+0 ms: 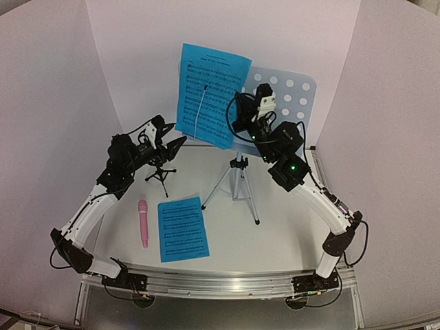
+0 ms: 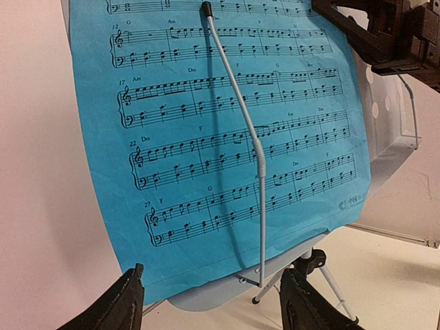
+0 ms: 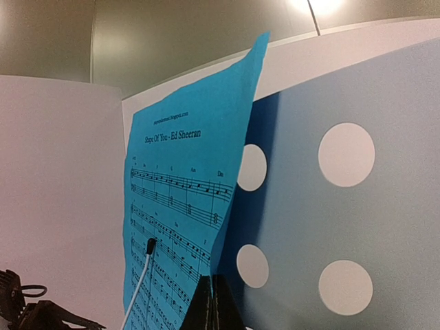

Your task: Set up the instrument practice props

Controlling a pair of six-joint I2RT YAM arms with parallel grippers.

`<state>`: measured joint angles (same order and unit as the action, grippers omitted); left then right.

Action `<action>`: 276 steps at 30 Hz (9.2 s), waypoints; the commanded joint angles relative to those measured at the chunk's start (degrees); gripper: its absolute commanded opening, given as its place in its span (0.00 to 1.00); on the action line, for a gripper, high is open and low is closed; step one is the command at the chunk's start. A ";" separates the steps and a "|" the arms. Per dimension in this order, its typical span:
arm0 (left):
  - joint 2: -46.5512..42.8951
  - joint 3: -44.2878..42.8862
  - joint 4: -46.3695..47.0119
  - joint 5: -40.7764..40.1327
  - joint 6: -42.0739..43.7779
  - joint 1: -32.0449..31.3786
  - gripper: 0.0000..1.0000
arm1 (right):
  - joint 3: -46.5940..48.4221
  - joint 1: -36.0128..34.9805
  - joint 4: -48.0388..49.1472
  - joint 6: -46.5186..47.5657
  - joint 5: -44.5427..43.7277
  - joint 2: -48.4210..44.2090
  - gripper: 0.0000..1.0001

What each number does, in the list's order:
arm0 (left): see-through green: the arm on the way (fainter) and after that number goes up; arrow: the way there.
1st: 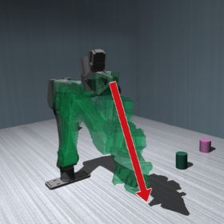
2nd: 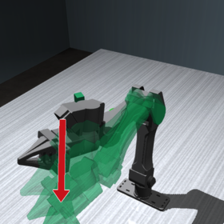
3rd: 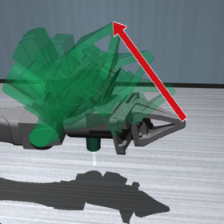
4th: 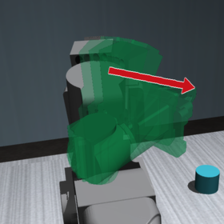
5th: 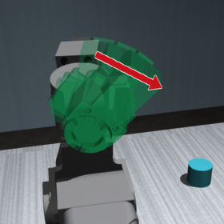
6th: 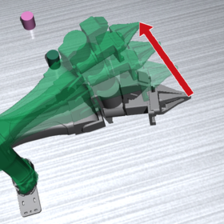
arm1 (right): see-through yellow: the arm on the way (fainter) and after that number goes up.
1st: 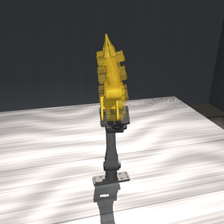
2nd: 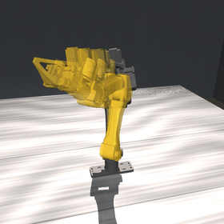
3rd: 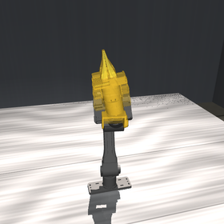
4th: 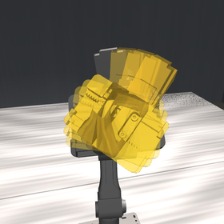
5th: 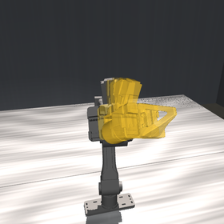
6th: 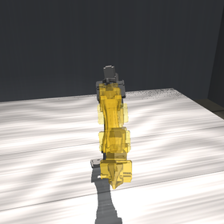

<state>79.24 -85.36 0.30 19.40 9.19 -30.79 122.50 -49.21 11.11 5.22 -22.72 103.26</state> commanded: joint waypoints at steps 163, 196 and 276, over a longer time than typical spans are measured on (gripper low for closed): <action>-1.46 0.29 1.83 1.53 1.03 0.11 0.68 | 3.81 0.27 -3.14 19.94 0.38 -2.89 0.00; -2.08 1.07 1.59 1.32 1.41 0.11 0.68 | 0.97 0.34 -3.49 17.87 1.45 -5.68 0.20; -13.44 63.28 -16.78 -1.73 44.32 0.11 0.80 | -25.02 -8.84 -34.14 -60.14 18.91 27.28 0.57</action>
<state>65.84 -23.34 -18.75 13.97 51.34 -30.79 94.06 -58.07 -26.55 -54.06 -8.46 127.48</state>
